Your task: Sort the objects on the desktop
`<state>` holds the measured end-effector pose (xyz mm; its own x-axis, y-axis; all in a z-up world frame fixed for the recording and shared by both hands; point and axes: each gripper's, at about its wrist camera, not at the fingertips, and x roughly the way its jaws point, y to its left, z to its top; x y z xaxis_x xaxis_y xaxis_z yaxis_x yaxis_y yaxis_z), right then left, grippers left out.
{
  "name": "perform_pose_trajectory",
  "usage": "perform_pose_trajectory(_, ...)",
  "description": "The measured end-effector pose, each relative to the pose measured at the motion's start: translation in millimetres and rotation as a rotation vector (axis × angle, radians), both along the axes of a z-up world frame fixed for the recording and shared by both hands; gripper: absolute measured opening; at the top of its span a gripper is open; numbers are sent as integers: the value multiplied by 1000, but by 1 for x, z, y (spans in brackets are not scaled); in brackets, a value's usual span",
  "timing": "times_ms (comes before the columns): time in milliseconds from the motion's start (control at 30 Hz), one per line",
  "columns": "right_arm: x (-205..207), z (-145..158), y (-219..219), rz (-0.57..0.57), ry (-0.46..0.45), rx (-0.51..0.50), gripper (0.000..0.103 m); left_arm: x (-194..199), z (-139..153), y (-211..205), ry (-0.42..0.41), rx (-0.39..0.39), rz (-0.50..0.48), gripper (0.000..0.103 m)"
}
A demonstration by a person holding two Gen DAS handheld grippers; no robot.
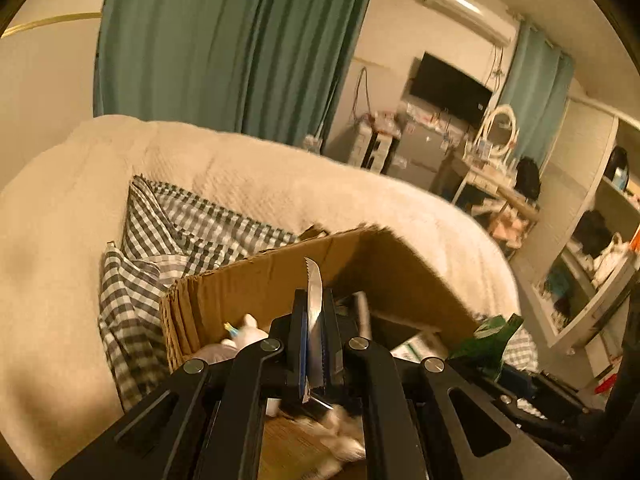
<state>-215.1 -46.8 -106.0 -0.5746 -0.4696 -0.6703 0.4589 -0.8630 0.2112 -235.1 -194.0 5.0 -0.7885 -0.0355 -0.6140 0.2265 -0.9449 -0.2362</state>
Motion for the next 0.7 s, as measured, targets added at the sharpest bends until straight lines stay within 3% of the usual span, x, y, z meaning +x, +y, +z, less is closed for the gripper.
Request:
perform_pose_trajectory(133,-4,-9,-11,-14,52,38,45,-18,-19,-15,-22,14,-20,5)
perform_pose_trajectory(200,-2,-10,-8,-22,71,14,71,-23,-25,-19,-26,26,-62,13)
perform_pose_trajectory(233,0,-9,-5,-30,79,-5,75,-25,-28,-19,-35,18,-76,20)
perform_pose_trajectory(267,3,-8,-2,-38,84,-13,76,-26,-30,-19,-50,4,-79,48)
perform_pose_trajectory(300,8,-5,3,-50,90,-18,77,-26,-31,-18,-60,-5,-74,84)
perform_pose_trajectory(333,9,-3,5,-52,90,-19,77,-24,-33,-18,-60,-9,-65,95)
perform_pose_trajectory(467,25,9,21,-79,103,4,80,2,-21,-12,26,-46,-8,100)
perform_pose_trajectory(600,50,31,42,-127,135,29,85,19,1,1,17,-91,-19,103)
perform_pose_trajectory(700,73,52,58,-165,175,46,88,41,30,11,69,-100,-7,103)
